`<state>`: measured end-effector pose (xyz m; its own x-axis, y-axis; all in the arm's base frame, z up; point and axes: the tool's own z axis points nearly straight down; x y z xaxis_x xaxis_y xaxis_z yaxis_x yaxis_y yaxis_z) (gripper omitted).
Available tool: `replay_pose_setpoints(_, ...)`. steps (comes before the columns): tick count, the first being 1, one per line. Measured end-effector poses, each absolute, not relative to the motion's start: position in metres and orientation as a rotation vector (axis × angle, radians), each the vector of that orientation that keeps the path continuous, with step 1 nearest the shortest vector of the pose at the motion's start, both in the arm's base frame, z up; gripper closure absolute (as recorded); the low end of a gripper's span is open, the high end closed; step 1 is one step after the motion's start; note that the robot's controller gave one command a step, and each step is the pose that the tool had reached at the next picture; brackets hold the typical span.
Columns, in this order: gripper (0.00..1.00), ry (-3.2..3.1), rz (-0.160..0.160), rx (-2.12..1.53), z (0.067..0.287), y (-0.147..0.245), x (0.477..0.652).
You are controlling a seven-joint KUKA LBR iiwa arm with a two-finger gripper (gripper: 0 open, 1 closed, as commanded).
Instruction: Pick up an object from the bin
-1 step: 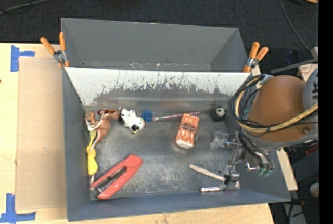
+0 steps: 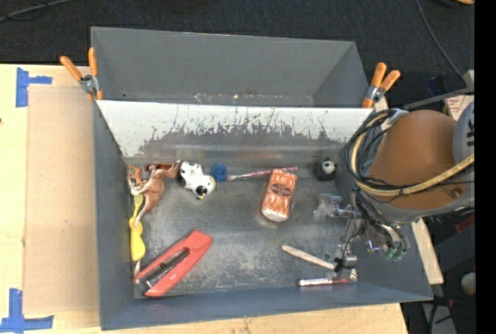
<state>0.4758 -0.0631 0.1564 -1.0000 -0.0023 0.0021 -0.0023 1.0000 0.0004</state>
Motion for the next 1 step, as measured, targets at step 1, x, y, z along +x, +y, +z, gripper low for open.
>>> replay_pose_setpoints(1,0.0,-3.139,-0.001,-0.202,0.1157,-0.0634,0.4828)
